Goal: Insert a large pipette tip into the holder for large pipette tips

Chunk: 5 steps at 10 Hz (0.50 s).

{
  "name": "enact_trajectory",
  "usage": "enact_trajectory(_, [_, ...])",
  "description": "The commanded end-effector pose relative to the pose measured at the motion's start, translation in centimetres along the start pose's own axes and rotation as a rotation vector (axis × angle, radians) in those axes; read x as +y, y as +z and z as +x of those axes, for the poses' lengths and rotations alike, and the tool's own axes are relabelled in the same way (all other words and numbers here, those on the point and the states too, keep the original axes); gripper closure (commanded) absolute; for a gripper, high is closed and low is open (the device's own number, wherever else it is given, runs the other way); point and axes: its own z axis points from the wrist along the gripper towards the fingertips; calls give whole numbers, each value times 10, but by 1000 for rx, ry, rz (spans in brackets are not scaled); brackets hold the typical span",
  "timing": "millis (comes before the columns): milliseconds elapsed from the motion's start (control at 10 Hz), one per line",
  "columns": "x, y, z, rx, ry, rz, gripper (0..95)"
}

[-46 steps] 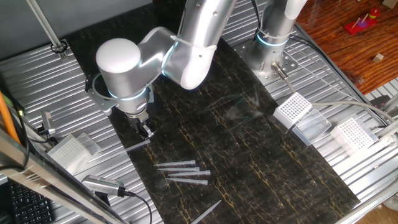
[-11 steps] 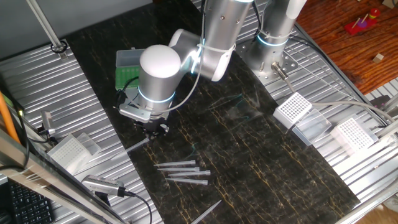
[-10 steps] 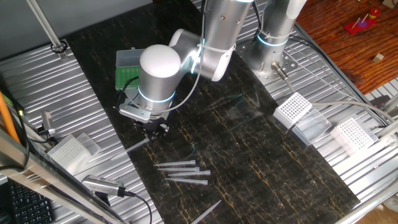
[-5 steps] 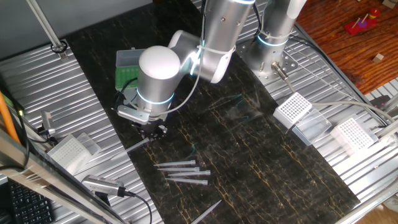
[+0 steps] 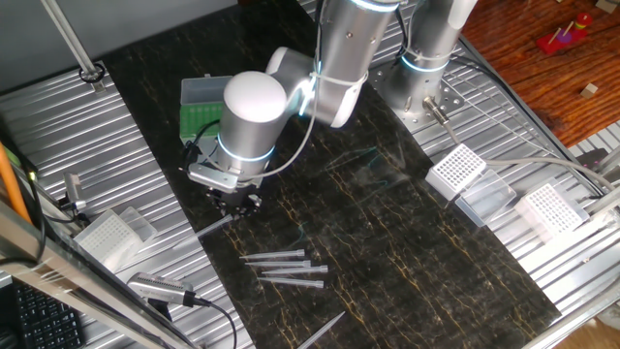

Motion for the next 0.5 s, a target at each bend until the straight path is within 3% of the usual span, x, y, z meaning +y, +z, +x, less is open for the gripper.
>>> enact_trajectory(100, [0,0,0,1,3,3,760])
enact_trajectory(300, [0,0,0,-1,17,3,760])
enact_trajectory(400, [0,0,0,-2,25,4,950])
enact_trajectory(500, [0,0,0,-3,34,4,950])
